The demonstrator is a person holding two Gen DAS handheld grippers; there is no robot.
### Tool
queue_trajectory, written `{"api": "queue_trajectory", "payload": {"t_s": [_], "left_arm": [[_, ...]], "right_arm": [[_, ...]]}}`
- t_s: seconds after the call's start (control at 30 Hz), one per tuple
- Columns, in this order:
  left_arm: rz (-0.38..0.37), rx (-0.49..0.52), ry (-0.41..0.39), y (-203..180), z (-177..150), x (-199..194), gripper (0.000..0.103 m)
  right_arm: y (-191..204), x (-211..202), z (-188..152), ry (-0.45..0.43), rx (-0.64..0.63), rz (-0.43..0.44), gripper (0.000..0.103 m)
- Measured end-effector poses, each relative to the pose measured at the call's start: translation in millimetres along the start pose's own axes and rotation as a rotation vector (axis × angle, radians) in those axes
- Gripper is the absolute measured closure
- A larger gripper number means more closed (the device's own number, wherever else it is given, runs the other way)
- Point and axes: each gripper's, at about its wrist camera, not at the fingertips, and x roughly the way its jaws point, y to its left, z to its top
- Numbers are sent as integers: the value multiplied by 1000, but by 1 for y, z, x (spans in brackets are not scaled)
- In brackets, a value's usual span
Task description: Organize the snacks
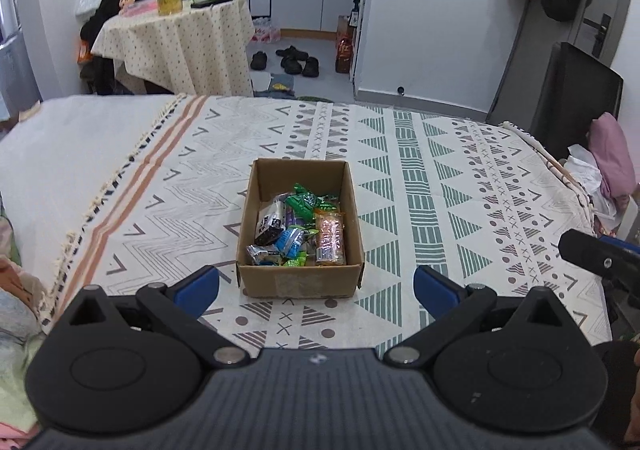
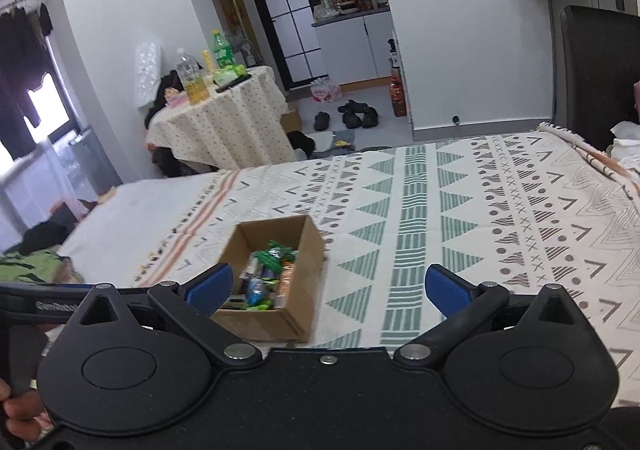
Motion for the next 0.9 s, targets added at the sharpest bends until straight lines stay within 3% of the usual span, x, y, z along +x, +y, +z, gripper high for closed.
{"api": "queue_trajectory", "payload": {"t_s": [0.9], "left_arm": [[-17,-7,-122,8,-24,-74,0]], "right_arm": [[16,-68,-13,-67,-52,-19,0]]}}
